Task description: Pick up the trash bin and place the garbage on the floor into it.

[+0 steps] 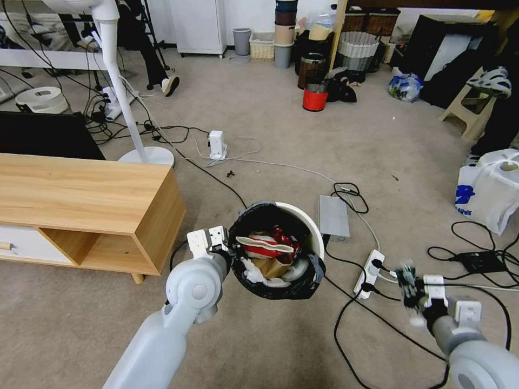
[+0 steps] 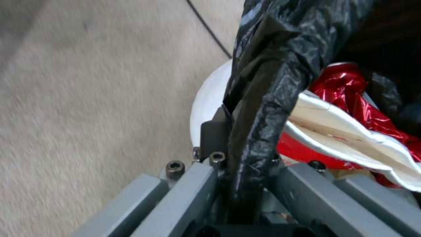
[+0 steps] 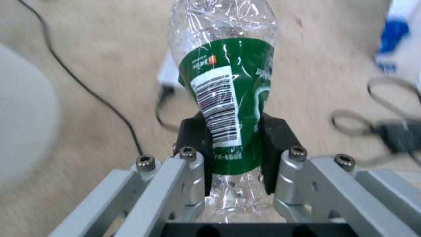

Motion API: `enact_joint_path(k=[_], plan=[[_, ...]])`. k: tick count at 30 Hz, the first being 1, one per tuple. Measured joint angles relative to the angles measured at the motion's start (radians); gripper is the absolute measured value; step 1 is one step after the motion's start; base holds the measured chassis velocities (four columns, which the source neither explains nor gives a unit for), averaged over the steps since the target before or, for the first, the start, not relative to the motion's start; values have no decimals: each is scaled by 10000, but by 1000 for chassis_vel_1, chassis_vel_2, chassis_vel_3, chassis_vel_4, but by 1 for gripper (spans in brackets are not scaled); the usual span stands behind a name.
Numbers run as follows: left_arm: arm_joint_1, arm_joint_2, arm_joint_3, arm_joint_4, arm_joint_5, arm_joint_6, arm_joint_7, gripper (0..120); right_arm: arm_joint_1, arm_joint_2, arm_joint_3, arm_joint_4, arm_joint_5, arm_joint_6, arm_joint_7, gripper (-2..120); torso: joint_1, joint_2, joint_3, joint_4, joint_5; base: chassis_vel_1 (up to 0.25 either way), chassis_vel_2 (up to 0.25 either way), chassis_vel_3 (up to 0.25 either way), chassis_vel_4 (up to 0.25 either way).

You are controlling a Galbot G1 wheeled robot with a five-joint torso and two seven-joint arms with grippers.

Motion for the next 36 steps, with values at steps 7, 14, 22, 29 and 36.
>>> enact_joint_path(k=[7,14,22,29,36], plan=[[9,-170,214,54,-1497,-90,-965,0,304,-211,160,717,-781,604,-654,19,0,0,0,0,1,0,0,0,0],[-36,-673,422,204,-1907,-127,-1292,0,285,-348,262,1104,-881,1055,-1178,19,0,0,0,-3,2,0,0,0,0],[-206,-1345,770,680,-1901,-159,-1516,0,842,-995,330,1919,332,1645,-1589,19,0,1,0,0,3,0,0,0,0],[-405,-2073,989,1180,-1824,-244,-1671,0,1099,-1335,196,2247,875,2042,-2306,19,0,0,0,-1,3,0,0,0,0],[-543,-2538,986,1573,-1603,-189,-1672,0,1398,-1556,102,2329,1090,2423,-2835,19,0,0,0,-2,3,0,0,0,0]])
